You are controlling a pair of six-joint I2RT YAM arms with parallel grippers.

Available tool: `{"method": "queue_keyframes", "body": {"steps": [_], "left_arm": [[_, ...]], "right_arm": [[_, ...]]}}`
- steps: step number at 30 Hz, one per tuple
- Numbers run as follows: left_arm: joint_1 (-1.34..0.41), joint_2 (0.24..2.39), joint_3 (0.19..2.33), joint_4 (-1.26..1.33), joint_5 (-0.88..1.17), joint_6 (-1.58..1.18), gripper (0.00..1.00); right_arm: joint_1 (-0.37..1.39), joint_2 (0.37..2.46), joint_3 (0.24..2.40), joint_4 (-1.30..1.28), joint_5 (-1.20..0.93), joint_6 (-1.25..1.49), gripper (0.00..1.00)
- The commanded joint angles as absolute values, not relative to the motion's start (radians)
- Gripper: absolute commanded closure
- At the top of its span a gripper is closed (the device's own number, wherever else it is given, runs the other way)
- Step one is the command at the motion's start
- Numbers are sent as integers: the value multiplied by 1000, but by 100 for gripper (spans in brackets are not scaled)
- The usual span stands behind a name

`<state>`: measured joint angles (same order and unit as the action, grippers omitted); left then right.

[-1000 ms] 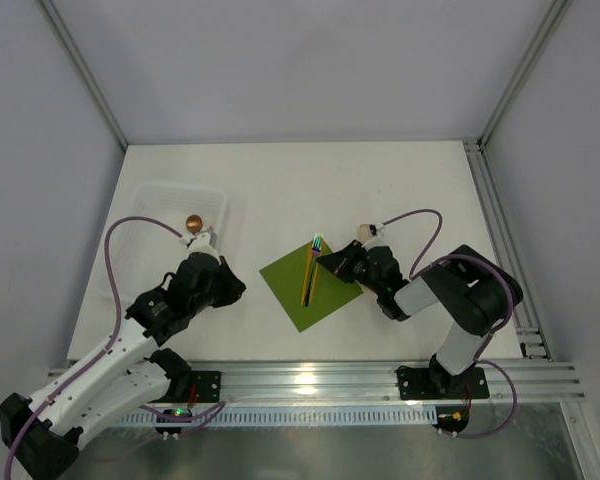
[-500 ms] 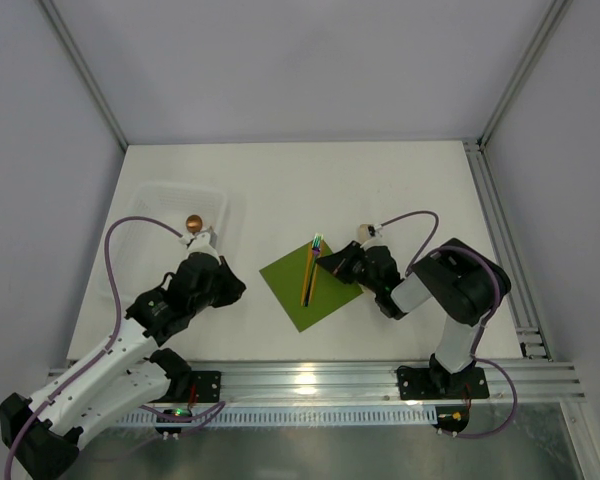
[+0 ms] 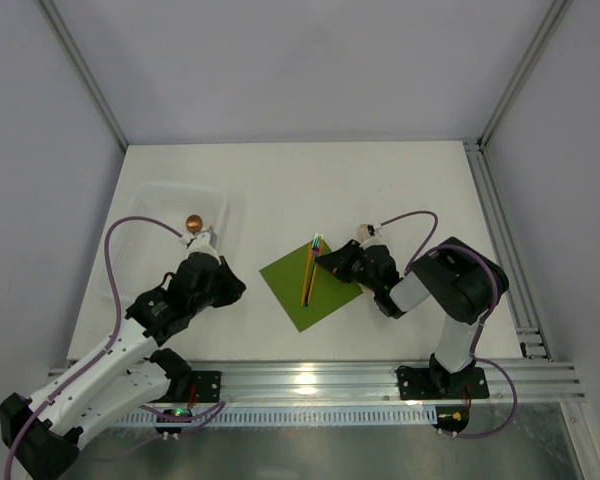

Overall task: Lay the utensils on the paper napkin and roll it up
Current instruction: Place the utensils on the napkin.

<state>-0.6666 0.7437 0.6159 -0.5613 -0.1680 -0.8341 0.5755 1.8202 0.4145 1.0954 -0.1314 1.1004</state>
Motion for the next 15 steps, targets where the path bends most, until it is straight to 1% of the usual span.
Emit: {"method": "queue_keyframes", "body": {"steps": [1, 8, 15], "left_arm": [[-669, 735, 627, -549, -181, -834, 88], [-669, 732, 624, -549, -179, -839, 88], [-669, 736, 626, -545, -175, -839, 88]], "right_arm": [[574, 1816, 413, 1157, -97, 1091, 80], [574, 1807, 408, 1131, -100, 1085, 77], [572, 1818, 426, 1108, -103, 1078, 77]]}}
